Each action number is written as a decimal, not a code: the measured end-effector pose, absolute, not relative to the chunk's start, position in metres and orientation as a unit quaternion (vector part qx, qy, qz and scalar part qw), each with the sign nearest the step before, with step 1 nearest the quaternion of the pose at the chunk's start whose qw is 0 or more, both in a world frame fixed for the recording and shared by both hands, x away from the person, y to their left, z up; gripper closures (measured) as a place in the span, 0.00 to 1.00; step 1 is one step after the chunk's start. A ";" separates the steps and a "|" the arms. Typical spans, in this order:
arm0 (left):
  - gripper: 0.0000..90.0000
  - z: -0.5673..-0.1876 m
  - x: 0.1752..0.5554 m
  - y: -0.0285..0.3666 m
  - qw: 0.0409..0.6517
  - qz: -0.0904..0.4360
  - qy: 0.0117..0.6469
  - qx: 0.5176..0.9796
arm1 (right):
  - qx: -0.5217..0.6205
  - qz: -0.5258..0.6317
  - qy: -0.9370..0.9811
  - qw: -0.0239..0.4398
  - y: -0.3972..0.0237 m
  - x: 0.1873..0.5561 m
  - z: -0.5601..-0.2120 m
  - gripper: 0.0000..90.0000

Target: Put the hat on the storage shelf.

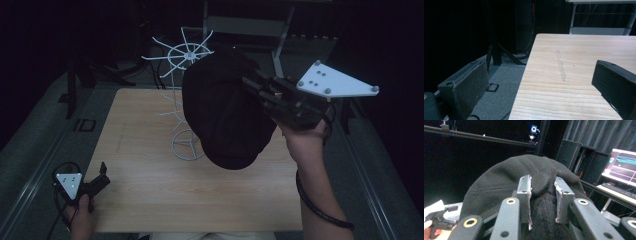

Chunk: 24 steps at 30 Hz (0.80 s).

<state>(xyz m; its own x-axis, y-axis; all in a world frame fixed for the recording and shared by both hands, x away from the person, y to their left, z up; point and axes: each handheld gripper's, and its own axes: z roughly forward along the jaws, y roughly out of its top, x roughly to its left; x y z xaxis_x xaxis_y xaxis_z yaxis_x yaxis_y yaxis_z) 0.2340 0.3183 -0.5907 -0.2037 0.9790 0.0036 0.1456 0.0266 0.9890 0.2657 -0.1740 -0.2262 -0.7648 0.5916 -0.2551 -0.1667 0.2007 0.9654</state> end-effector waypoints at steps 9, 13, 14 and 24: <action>0.01 -0.591 0.234 0.318 0.411 0.507 0.587 0.479 | 0.148 0.610 0.725 0.284 -0.172 0.266 -0.247 0.78; 0.01 -0.591 0.234 0.318 0.411 0.508 0.587 0.479 | 0.150 0.611 0.729 0.269 -0.175 0.267 -0.259 0.78; 0.01 -0.591 0.234 0.318 0.411 0.507 0.587 0.479 | 0.151 0.609 0.732 0.266 -0.175 0.267 -0.262 0.77; 0.01 -0.591 0.234 0.318 0.411 0.507 0.587 0.479 | 0.156 0.601 0.741 0.254 -0.174 0.271 -0.283 0.75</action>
